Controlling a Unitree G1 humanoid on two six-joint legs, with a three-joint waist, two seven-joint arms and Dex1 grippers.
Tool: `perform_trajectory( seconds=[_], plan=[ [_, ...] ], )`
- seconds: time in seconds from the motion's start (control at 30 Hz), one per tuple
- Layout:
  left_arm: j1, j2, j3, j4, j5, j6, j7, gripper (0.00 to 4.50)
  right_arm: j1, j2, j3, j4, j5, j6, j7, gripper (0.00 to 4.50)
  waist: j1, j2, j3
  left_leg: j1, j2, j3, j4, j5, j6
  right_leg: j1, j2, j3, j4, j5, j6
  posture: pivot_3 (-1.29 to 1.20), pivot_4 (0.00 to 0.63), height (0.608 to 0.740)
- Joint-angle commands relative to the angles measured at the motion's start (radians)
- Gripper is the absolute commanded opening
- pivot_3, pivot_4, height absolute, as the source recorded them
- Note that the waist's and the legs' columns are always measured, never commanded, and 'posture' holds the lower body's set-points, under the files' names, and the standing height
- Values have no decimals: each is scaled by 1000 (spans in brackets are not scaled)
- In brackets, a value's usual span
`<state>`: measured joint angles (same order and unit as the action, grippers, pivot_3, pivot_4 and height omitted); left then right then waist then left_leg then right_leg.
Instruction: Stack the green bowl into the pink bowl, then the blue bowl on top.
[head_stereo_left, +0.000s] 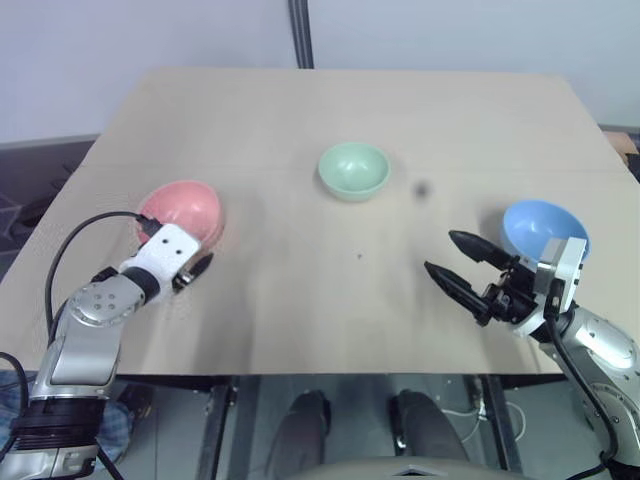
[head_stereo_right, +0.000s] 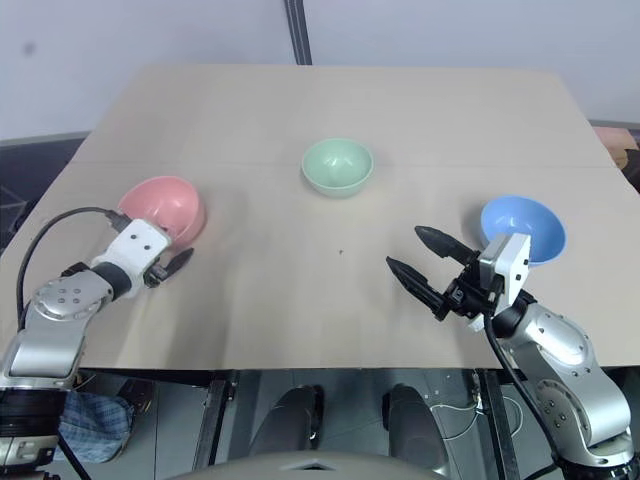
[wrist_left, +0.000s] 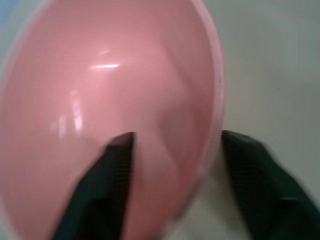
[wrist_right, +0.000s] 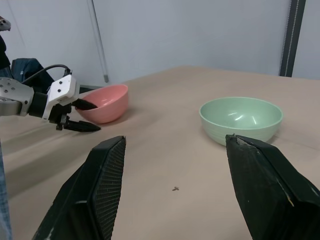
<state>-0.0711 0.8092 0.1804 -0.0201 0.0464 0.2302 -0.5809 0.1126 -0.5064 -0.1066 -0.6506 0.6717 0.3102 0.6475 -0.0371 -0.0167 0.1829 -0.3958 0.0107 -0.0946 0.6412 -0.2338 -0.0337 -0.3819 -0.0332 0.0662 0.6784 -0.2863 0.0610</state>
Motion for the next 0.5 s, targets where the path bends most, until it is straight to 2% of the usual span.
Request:
perform_trajectory(
  seconds=[0.03, 0.07, 0.1, 0.3, 0.5],
  plan=[
    [-3, 9, -3, 3, 5, -21, -7, 997, 2, 2, -18, -35, 1, -22, -1, 3366, -1, 0, 0, 0, 0, 0, 0, 0, 0, 0, 0, 0, 0, 0, 0, 0, 150, 740],
    [-2, 9, -5, 5, 8, -23, -8, 401, 3, 2, -18, -35, 1, -23, -1, 3366, 0, 0, 0, 0, 0, 0, 0, 0, 0, 0, 0, 0, 0, 0, 0, 0, 150, 740],
    [1, 7, -7, 1, 7, -22, -9, 27, 4, 1, -18, -34, 1, -24, 0, 3366, 0, 1, -1, 0, 0, 0, 0, 0, 0, 0, 0, 0, 0, 0, 0, 0, 150, 740],
    [-3, -3, -17, -23, -16, -32, -42, 27, 5, -1, -18, -29, 0, -26, 2, 3366, -1, 1, -1, 1, 0, 0, 0, 0, 0, 0, 0, 0, 0, 0, 0, 0, 150, 740],
    [-83, 25, -126, -63, -12, -152, -174, 27, 6, 1, -8, -27, -4, -25, 3, 3366, 13, 1, -1, 1, 0, 0, 0, 0, 0, 1, 0, 0, 0, 0, 0, 0, 150, 740]
  ],
)
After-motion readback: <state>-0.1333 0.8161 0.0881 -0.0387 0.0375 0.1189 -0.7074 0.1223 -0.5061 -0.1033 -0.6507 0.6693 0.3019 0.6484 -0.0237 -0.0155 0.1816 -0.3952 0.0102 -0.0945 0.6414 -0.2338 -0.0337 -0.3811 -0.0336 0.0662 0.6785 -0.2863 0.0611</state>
